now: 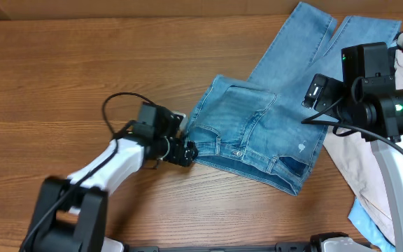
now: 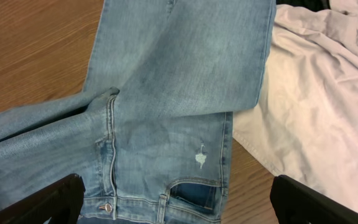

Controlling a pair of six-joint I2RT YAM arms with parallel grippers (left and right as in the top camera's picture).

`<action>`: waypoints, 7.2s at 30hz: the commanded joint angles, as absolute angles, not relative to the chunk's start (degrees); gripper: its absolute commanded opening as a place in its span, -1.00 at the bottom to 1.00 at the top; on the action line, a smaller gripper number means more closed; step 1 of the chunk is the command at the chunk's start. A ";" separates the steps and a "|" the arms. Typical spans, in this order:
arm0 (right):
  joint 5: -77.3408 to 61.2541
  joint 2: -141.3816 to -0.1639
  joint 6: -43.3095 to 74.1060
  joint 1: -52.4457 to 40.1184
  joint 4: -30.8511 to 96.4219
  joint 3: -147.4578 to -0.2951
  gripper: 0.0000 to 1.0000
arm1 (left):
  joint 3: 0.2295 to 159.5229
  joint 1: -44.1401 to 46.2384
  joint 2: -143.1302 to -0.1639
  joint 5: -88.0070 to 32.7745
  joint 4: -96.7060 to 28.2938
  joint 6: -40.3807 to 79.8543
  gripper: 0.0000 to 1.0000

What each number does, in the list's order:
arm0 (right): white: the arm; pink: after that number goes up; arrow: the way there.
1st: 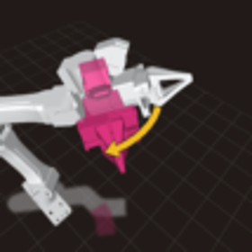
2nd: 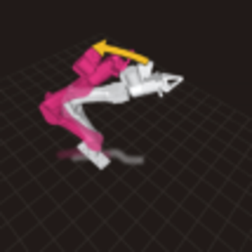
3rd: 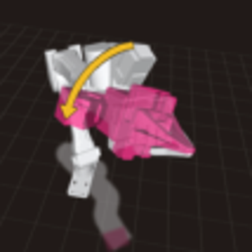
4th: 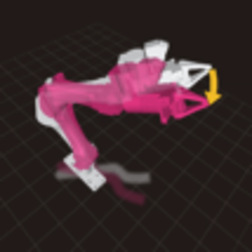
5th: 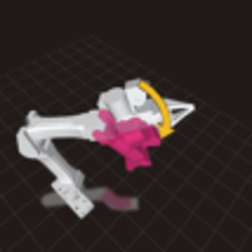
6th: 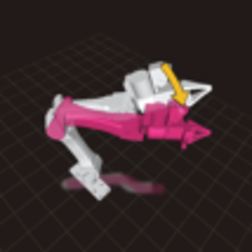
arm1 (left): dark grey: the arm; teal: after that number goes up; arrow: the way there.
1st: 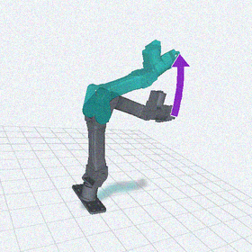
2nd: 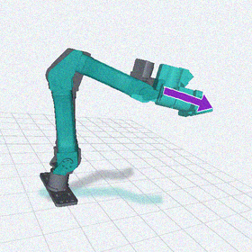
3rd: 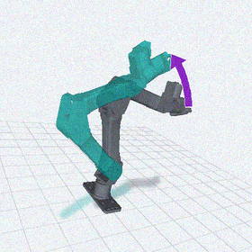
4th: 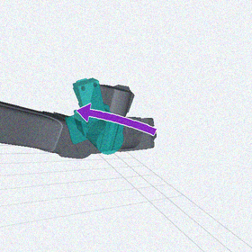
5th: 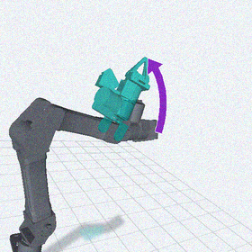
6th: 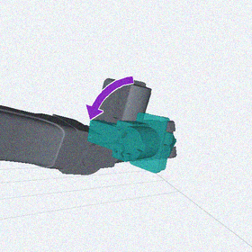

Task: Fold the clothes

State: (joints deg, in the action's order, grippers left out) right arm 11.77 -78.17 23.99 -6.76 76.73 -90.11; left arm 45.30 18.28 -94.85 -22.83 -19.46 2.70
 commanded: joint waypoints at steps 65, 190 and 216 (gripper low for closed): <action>11.49 -78.61 23.11 -6.61 77.08 -90.06 1.00 | 73.87 -24.69 -115.15 3.20 -56.51 18.41 0.43; -2.63 -136.73 31.57 -3.99 -5.21 -92.09 -0.92 | 55.92 -32.58 -103.77 10.92 -40.62 20.75 0.33; -11.11 -130.30 21.91 6.13 0.56 -92.75 1.00 | 56.77 -32.53 -103.13 3.14 -36.88 11.55 0.31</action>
State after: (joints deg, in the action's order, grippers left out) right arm -11.62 -134.76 26.46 5.85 -0.82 -92.33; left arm 57.63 -33.01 -102.21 7.11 -34.96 14.13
